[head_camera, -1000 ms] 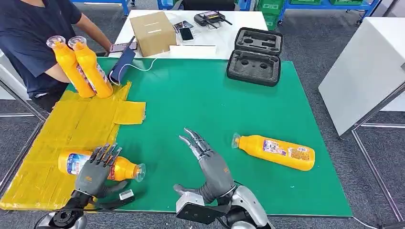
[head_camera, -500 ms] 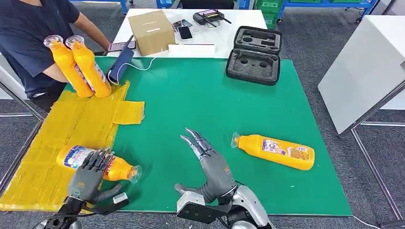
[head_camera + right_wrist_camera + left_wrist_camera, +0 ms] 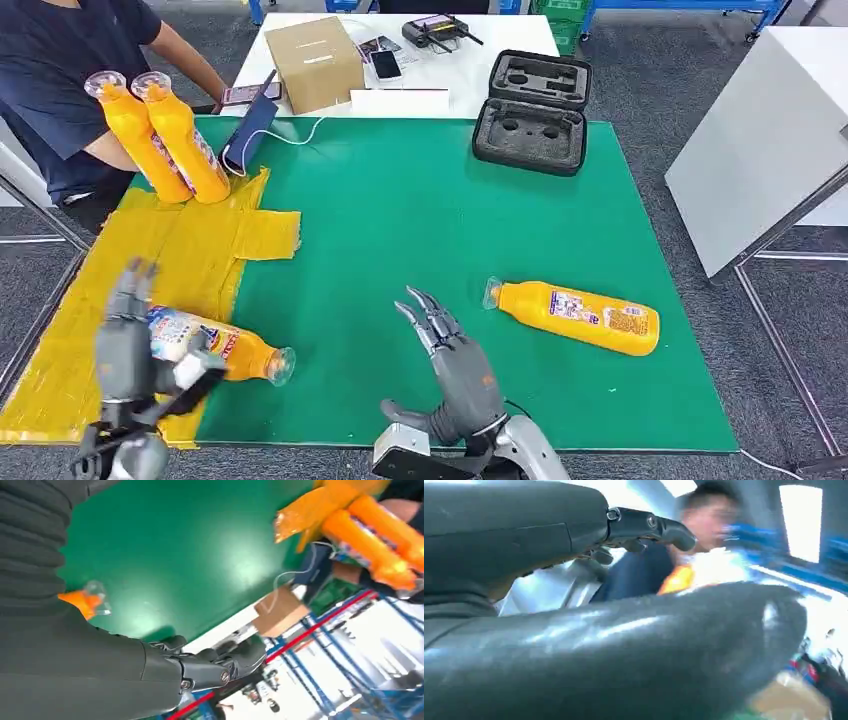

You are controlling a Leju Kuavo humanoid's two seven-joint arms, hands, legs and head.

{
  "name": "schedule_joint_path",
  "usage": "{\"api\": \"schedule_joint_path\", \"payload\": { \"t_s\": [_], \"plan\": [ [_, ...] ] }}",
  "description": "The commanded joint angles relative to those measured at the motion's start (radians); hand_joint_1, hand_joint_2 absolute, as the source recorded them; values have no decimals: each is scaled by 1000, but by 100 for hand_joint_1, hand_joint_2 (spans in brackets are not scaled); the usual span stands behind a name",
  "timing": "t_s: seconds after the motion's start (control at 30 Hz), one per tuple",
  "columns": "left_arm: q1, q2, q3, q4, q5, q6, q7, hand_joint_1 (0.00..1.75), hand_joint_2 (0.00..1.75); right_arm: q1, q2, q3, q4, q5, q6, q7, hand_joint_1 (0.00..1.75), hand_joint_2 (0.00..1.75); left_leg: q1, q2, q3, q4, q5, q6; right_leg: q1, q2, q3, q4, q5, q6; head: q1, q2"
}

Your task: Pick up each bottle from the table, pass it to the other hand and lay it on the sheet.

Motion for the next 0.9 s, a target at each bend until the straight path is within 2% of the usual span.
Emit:
{"api": "schedule_joint_path", "payload": {
  "t_s": [0.03,0.13,0.27,0.4,0.5,0.53,0.6,0.7,0.83,0.9],
  "plan": [
    [-48,-95,174,-164,213,-159,-62,0,0,51,-33,-34,-31,40,-14,40,0,175,1,0,0,0,0,-1,1,1,1,0,0,-1,0,0],
    [-44,-111,220,-219,247,-226,-72,0,0,90,-63,-39,-41,71,-32,70,0,175,2,1,-1,1,0,0,2,1,0,0,0,0,0,0],
    [-34,-122,232,-241,250,-243,-81,0,0,113,-84,-42,-47,84,-46,82,0,175,1,2,1,0,-1,0,1,2,2,-1,0,0,0,0],
    [-23,-130,255,-258,326,-332,-91,0,0,166,-141,-91,-70,126,-76,159,0,175,0,1,0,0,0,0,1,2,1,-1,0,0,0,0],
    [-20,-137,250,-259,340,-360,-108,0,0,216,-180,-211,-97,127,-77,198,0,175,0,1,0,0,0,0,0,2,1,-1,0,0,0,0],
    [-22,-139,238,-252,339,-364,-114,0,0,243,-194,-286,-106,121,-67,210,0,175,0,0,0,0,0,0,0,1,2,-2,0,0,0,0],
    [-29,-134,207,-234,332,-365,-115,0,0,278,-184,-429,-115,99,-54,175,0,175,-1,-1,-1,0,0,0,0,-1,1,-1,0,0,0,0],
    [-44,-125,171,-215,339,-358,-110,0,0,294,-111,-666,-117,99,33,72,0,175,-1,-3,-1,0,1,0,-2,-2,1,-1,0,0,0,0],
    [-58,-117,151,-198,344,-362,-112,0,0,279,-69,-789,-86,98,99,17,0,175,-2,-1,-1,0,1,0,-3,-1,0,-1,1,1,0,0],
    [-60,-117,148,-196,344,-360,-112,0,0,277,-68,-799,-82,95,103,8,0,175,-1,-2,0,0,1,0,-2,-2,1,-2,1,0,0,0]
  ]
}}
